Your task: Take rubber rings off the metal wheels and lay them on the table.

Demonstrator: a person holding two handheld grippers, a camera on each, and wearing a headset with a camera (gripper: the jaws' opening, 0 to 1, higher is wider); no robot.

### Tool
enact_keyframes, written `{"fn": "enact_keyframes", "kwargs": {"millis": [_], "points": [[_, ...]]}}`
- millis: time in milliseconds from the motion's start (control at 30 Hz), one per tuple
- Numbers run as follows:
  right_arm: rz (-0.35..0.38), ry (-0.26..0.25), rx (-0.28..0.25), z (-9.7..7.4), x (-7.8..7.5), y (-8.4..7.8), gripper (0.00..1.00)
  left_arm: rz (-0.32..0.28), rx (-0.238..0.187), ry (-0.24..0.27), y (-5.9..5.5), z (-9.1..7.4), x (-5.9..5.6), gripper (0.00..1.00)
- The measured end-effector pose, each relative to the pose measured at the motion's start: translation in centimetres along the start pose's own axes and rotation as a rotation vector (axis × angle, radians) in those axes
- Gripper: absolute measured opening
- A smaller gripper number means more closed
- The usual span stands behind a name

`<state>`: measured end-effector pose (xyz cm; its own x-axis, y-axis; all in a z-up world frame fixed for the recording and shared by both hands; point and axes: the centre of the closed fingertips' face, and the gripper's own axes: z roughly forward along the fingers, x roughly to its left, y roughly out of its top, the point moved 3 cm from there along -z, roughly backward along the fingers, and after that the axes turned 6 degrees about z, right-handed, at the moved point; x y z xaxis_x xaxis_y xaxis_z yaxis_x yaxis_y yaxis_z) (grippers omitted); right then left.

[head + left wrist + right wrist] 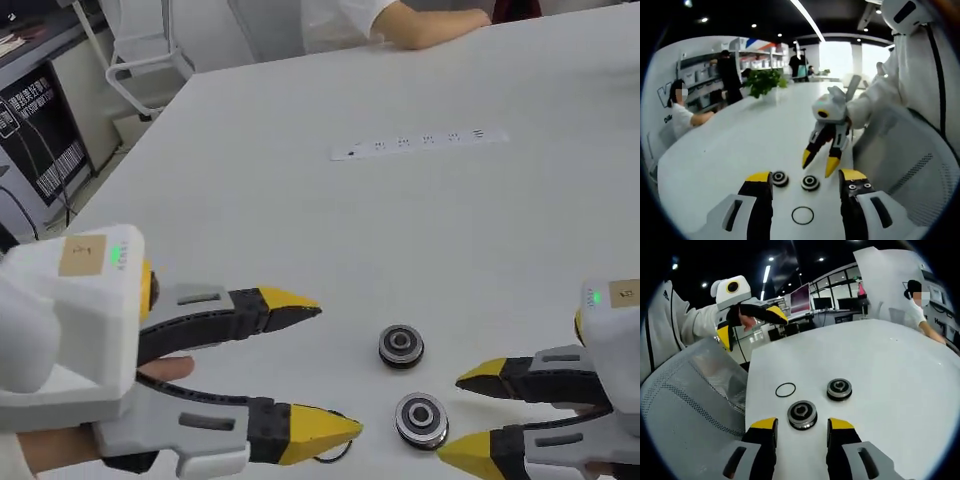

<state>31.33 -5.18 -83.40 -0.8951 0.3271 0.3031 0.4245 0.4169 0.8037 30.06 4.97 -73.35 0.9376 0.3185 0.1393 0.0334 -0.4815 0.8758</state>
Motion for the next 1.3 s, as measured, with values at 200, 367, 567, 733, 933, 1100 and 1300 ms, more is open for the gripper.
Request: {"fn": "enact_keyframes", "kwargs": {"millis": [200, 367, 567, 733, 933, 1100, 1300], "points": [[-0.022, 0.010, 0.028, 0.5, 0.0, -0.4, 0.30, 0.007, -0.007, 0.005, -0.3, 2.7, 0.8, 0.50], [-0.024, 0.020, 0.034, 0.7, 0.0, -0.8, 0.28, 0.001, -0.036, -0.009, -0.3, 4.5, 1.0, 0.45], [-0.038, 0.024, 0.043, 0.9, 0.0, -1.0, 0.26, -0.017, -0.034, -0.044, -1.4, 6.0, 0.4, 0.41], [-0.032, 0.020, 0.039, 1.1, -0.1, -1.0, 0.24, -0.016, -0.001, -0.075, -2.8, 7.2, -0.2, 0.36], [-0.033, 0.019, 0.035, 1.1, -0.1, -1.0, 0.22, 0.007, 0.055, -0.098, -4.8, 8.3, -0.6, 0.27], [-0.037, 0.022, 0.032, 1.1, 0.1, -1.0, 0.20, 0.000, 0.061, -0.126, -5.5, 9.0, -1.3, 0.18], [-0.033, 0.019, 0.027, 1.0, 0.1, -1.0, 0.20, -0.028, 0.073, -0.118, -6.3, 9.0, -1.1, 0.15]]}}
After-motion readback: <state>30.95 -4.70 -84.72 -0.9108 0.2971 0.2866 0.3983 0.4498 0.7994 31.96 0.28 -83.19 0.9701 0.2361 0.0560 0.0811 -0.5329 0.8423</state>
